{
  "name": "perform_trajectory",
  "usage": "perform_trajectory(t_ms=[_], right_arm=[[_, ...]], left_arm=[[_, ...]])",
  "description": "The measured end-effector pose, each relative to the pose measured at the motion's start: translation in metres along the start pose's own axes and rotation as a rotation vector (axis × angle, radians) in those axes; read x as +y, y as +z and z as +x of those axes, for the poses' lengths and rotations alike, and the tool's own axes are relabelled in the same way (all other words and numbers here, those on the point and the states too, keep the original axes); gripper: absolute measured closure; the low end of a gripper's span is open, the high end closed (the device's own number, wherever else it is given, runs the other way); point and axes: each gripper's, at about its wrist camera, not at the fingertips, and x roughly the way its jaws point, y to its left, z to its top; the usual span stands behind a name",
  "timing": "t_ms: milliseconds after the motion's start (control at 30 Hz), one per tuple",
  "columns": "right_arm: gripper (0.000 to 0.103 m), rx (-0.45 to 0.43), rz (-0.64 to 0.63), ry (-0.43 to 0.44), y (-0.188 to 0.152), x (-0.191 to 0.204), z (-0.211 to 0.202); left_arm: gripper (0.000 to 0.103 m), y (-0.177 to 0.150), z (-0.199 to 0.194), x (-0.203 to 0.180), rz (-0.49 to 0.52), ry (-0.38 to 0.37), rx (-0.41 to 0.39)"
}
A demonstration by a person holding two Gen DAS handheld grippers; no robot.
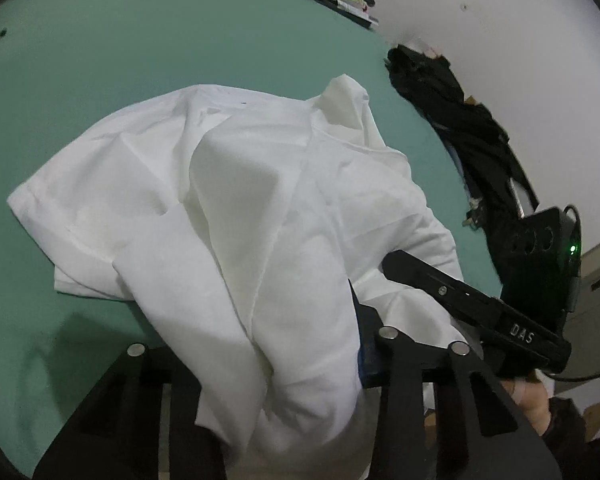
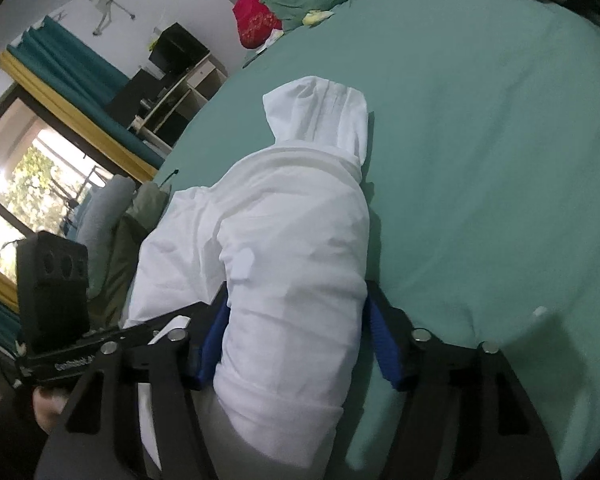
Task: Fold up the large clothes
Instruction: 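Lift the jacket bundle with both tools and carry it to the grey garment pile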
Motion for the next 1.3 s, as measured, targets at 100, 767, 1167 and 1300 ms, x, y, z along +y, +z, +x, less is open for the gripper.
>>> perform_trajectory(t_ms=[100,767,1167,1300], right_arm=[[0.059,-0.005,0.041,0.054,-0.001,-0.005,-0.004],[0.069,-0.216,-0.127,0.113,0.009,0.065,-0.071],[0.069,-0.305,-0.250,0.152,0.031,0.135,-0.092],[0.069,-0.310,-0.304,0.188,0.040,0.172,-0.078]], left_arm=[[0.071,-0.004,-0.008,0.011,-0.042,-0.042,-0.013],[0.080,0.009,-0.091,-0.035,0.091,-0.102,-0.175],[0.080,0.020,-0.171,-0.033,0.129,-0.153,-0.339],[0.080,0.028,-0.209,-0.013,0.145,-0.128,-0.395]])
